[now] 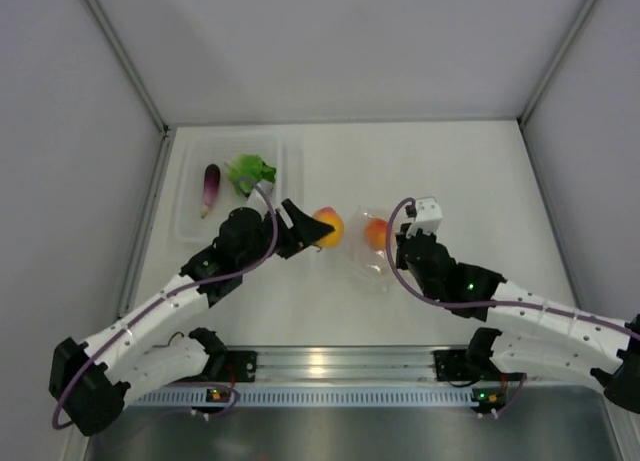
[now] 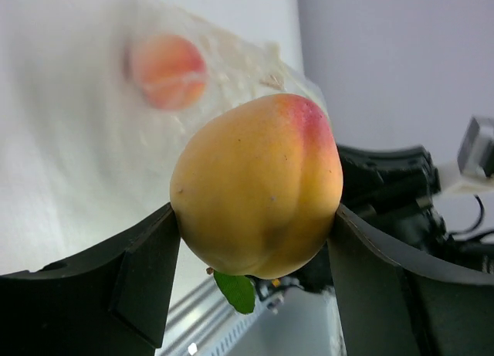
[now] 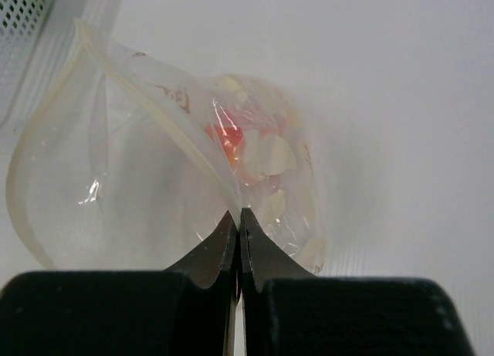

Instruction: Open the zip-top bag and remove the fake food

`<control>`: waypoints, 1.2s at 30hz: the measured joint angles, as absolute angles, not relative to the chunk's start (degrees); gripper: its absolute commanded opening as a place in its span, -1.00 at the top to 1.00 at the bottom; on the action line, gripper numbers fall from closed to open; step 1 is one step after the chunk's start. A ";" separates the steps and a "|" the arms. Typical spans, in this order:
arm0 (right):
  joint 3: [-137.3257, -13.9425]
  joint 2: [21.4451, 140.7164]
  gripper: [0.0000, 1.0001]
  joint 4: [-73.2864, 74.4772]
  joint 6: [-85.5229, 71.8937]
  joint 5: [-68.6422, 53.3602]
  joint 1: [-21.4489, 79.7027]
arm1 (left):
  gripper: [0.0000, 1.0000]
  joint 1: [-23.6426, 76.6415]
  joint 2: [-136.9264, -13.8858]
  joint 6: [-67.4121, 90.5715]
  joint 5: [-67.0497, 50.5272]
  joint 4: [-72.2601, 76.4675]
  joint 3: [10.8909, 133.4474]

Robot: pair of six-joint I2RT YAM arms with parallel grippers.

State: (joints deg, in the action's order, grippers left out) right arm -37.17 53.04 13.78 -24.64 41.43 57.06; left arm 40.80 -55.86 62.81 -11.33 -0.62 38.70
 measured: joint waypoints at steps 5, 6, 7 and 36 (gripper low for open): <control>-37.17 50.54 1.00 15.70 -24.64 40.10 56.93 | 1.00 36.97 -51.88 56.45 3.18 -11.66 43.83; -37.17 50.22 1.00 16.08 -24.64 39.79 56.93 | 1.00 36.18 -51.68 55.40 5.61 -12.99 44.73; -37.17 49.87 1.00 16.27 -24.62 39.48 56.93 | 1.00 35.14 -51.64 54.54 7.66 -14.44 45.69; -37.19 49.30 1.00 19.79 -22.94 37.54 56.86 | -0.44 9.15 -84.03 40.16 15.18 -22.79 57.78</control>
